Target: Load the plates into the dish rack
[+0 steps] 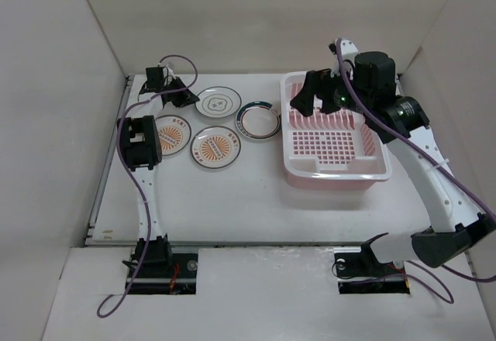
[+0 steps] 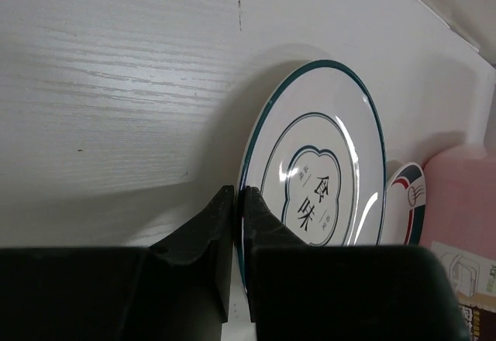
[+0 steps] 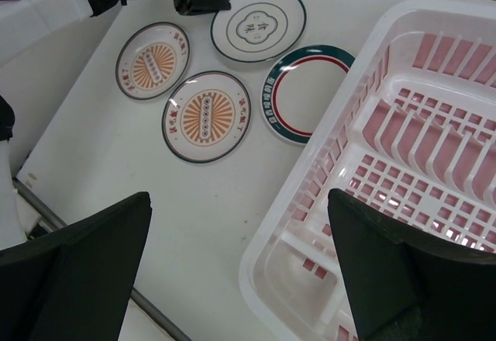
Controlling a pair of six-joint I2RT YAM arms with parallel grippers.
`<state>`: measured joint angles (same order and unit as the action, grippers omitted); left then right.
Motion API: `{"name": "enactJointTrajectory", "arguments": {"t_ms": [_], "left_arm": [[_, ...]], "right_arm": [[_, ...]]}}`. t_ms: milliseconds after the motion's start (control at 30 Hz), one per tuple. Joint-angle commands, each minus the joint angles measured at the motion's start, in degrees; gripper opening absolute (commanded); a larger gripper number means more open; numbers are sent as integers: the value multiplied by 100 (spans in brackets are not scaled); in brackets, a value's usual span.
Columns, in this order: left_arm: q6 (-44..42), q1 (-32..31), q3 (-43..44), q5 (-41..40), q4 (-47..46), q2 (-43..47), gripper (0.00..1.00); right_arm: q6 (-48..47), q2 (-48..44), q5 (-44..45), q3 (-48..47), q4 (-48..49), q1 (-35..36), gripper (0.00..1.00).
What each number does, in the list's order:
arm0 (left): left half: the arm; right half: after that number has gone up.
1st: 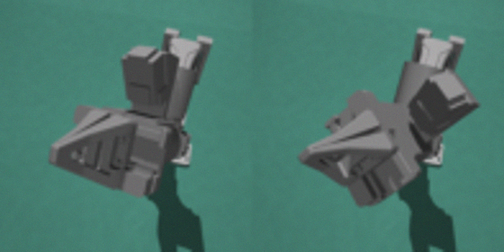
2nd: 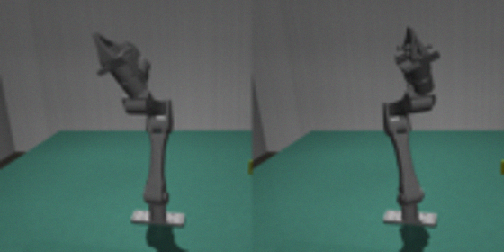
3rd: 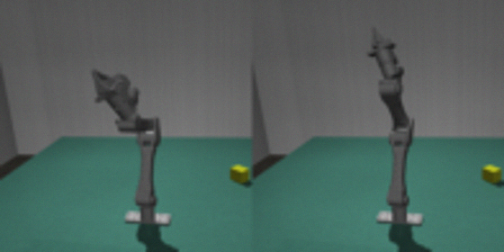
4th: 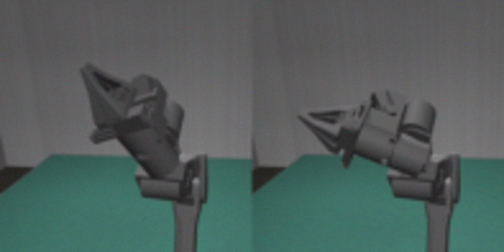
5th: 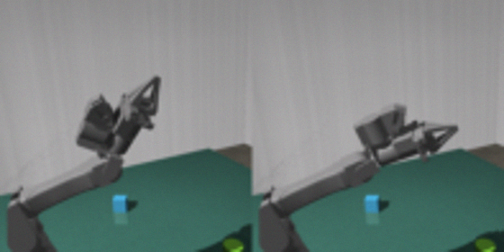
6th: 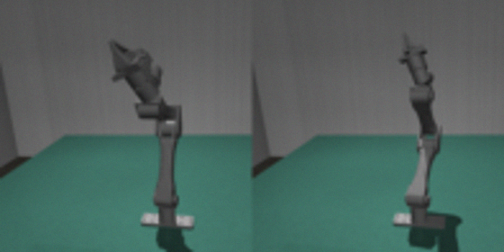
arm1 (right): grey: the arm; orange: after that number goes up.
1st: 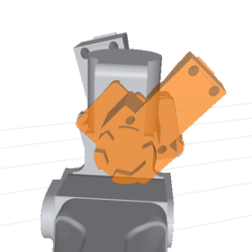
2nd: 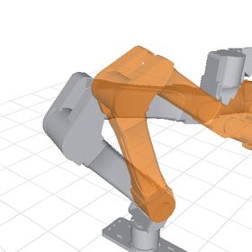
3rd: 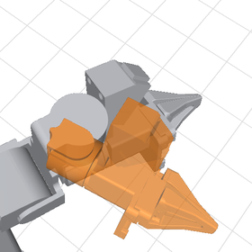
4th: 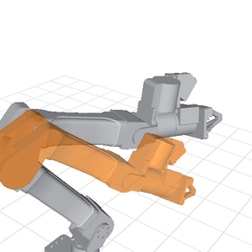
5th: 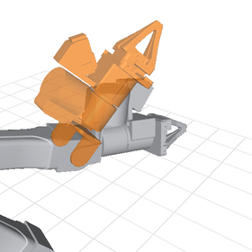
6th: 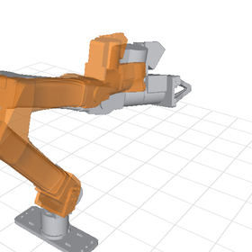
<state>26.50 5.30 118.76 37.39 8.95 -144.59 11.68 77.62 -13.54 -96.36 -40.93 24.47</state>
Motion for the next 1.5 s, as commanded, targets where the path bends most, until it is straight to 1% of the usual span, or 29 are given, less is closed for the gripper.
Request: {"name": "enactJointTrajectory", "arguments": {"t_ms": [0,133,200,233,267,300,333,433,500,567,667,700,800,867,933,967,1033,1200,1467], "left_arm": [[187,-3,174,-223,133,256,0],[478,-3,174,-293,10,686,0],[680,-3,174,-293,10,976,0],[733,-3,174,-293,-42,1064,0],[786,-3,174,-293,10,1152,0],[908,-3,174,-293,10,1301,0],[909,-3,278,-224,97,1354,0],[1032,-3,507,-223,519,1530,0],[1128,-3,561,-275,738,1679,0],[1304,-3,307,-345,871,2048,0],[1533,-3,-176,-399,1021,2698,0],[1603,-64,-552,-399,1082,2874,0],[1753,-178,-1177,-513,1293,3577,0],[1911,-248,-1355,-575,1529,3937,0],[1911,-310,-1417,-575,1802,4096,0],[1981,-310,-1417,-575,1951,4175,0],[2043,-363,-1600,-575,2066,4413,0],[2245,-363,-1979,-513,2067,4966,0],[2307,-416,-2515,-381,1980,5388,0]], "right_arm": [[-227,129,123,108,322,58,100],[-596,288,395,223,322,251,100],[-798,340,816,275,401,531,100],[-1043,393,1009,275,454,654,100],[-1176,394,1429,275,454,934,100],[-1299,463,1625,275,506,1067,100],[-1526,551,1792,275,576,1191,100],[-1818,666,2275,275,787,1604,100],[-2134,719,2583,275,1200,1797,100],[-2406,911,2646,275,1559,2000,100],[-2626,1219,2751,-57,1745,2202,100],[-2810,1455,2751,-154,1798,2263,100],[-3249,1921,3085,-488,1974,2571,100],[-3514,2142,3269,-621,2027,2772,100],[-3882,2466,3454,-884,2098,2905,100],[-3936,2546,3594,-981,2098,2906,100],[-3937,2678,3526,-1209,2098,2967,100],[-3998,2811,3700,-1210,2229,3019,100],[-4112,2863,3868,-1157,2405,3020,100]]}}
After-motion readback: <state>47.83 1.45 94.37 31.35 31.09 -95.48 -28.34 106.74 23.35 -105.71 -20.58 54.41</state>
